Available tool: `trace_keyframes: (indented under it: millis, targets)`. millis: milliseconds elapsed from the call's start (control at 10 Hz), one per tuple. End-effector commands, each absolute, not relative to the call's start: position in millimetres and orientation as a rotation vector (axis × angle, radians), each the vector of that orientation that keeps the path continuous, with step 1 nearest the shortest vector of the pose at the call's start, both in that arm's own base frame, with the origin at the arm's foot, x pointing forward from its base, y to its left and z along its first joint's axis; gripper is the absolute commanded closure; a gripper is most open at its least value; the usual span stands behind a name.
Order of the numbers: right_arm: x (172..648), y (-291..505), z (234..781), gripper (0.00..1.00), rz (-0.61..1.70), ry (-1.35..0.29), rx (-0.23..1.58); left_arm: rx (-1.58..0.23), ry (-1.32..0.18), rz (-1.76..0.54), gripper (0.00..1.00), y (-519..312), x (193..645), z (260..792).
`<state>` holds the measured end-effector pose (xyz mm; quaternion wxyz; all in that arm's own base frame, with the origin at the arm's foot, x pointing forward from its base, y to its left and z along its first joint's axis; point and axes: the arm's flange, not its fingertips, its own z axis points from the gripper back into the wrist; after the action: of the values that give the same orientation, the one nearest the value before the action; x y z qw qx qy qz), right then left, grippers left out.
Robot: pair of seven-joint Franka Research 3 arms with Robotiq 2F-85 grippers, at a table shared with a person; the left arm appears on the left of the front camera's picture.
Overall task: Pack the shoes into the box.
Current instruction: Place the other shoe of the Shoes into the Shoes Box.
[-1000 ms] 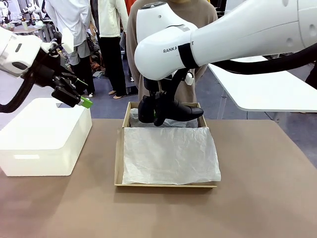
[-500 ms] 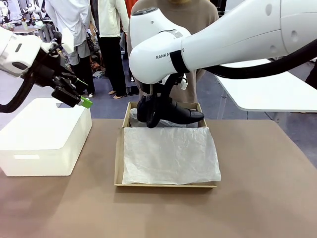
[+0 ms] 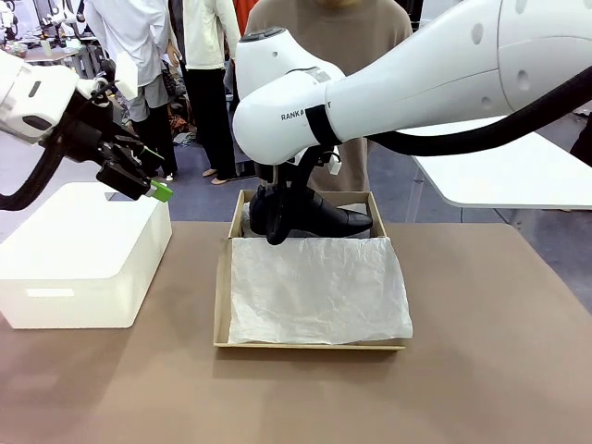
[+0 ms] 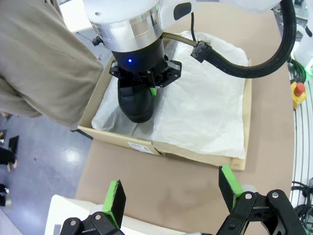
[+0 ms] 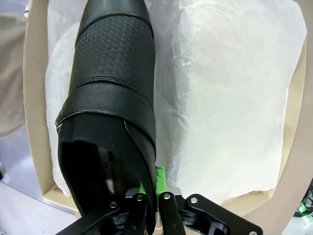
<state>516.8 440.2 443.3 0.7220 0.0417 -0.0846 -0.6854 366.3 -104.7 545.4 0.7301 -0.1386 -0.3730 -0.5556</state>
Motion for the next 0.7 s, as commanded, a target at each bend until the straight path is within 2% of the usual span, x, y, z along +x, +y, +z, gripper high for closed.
trace_keyframes:
  millis: [0, 600]
  targets:
    - [525.4, 441.5, 446.9, 1.00, -1.498, -0.207, 0.106, -0.321, -0.835, -1.240, 0.00, -102.9, 367.9, 545.2]
    - [535.8, 441.2, 429.7, 1.00, -1.513, -0.189, 0.115, -0.321, -0.835, -1.240, 0.00, -102.9, 367.9, 545.2]
